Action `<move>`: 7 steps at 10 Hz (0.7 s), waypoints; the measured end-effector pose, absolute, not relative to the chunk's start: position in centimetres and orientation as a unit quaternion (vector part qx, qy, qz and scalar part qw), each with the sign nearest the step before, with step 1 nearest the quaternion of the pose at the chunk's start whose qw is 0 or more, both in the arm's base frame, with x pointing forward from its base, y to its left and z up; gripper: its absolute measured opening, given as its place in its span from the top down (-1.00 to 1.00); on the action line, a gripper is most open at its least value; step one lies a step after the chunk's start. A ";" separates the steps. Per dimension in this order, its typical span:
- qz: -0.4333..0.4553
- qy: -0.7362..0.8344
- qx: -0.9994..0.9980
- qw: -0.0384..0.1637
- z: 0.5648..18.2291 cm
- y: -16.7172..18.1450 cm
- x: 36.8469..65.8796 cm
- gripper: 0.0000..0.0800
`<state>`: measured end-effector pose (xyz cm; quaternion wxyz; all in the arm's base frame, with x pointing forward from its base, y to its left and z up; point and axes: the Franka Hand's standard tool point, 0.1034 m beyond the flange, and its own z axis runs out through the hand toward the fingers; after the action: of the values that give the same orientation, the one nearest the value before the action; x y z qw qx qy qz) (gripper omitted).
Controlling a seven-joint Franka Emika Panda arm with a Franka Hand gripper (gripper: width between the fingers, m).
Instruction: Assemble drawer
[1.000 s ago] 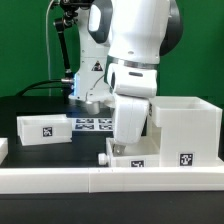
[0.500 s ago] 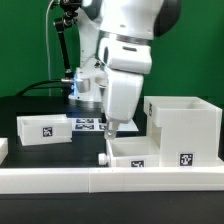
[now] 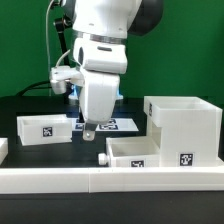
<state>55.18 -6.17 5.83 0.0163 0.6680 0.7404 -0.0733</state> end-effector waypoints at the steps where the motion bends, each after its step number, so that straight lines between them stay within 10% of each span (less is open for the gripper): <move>1: -0.069 0.751 0.657 0.004 5.2 -6.7 55.0 -0.62; 7: -0.002 0.743 0.662 -0.096 3.1 -8.3 56.3 -0.62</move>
Offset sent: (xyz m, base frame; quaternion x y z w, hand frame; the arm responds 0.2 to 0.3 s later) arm 0.0209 0.0304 -0.0199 -0.0073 0.1602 -0.0144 0.9870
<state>56.34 -8.29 3.13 -0.0961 0.6622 0.7432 -0.0024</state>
